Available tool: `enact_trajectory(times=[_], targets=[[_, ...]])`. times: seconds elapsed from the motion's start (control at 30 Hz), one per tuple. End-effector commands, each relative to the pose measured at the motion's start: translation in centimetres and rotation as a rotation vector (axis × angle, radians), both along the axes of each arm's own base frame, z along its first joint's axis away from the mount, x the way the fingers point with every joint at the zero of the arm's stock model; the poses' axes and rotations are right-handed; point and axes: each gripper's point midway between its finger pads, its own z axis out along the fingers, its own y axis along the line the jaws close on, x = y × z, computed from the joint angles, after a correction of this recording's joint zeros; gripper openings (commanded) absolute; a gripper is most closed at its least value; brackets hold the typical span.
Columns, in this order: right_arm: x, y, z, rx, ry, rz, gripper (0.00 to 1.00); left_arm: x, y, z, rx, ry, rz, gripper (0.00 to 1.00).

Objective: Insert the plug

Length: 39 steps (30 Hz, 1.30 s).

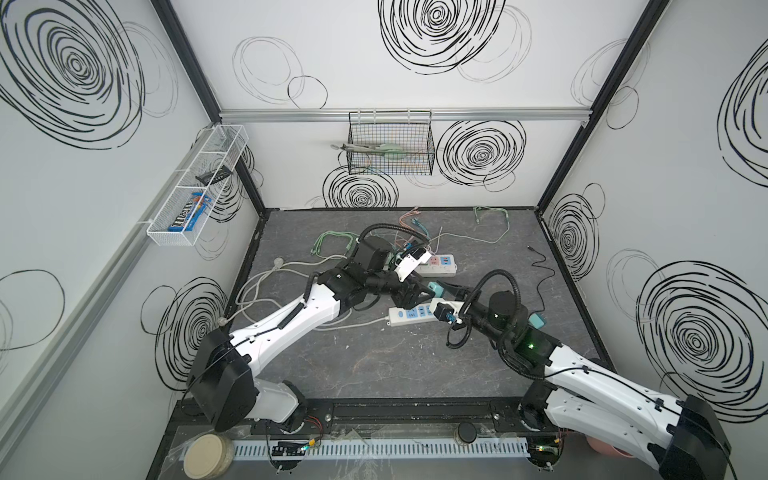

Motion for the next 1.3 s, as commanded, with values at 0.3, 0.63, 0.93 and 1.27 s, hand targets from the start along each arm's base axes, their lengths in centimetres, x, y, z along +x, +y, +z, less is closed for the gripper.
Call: enact_trajectory(times=[0.3, 0.63, 0.93, 1.27], targets=[[0.4, 1.2, 2.0, 0.073, -0.044, 0.001, 0.12, 0.2, -1.6, -0.6, -0.028, 0.058, -0.025, 0.34], [0.6, 1.6, 1.6, 0.165, 0.188, -0.025, 0.59, 2.4, -0.4, 1.2, -0.128, 0.051, 0.096, 0.00], [4.4, -2.2, 3.3, 0.484, 0.410, -0.191, 0.97, 4.8, 2.2, 3.1, -0.209, 0.047, 0.219, 0.00], [12.4, -10.1, -2.5, 0.912, 0.970, -0.668, 0.97, 4.2, 1.6, 5.5, -0.259, 0.032, 0.185, 0.00]])
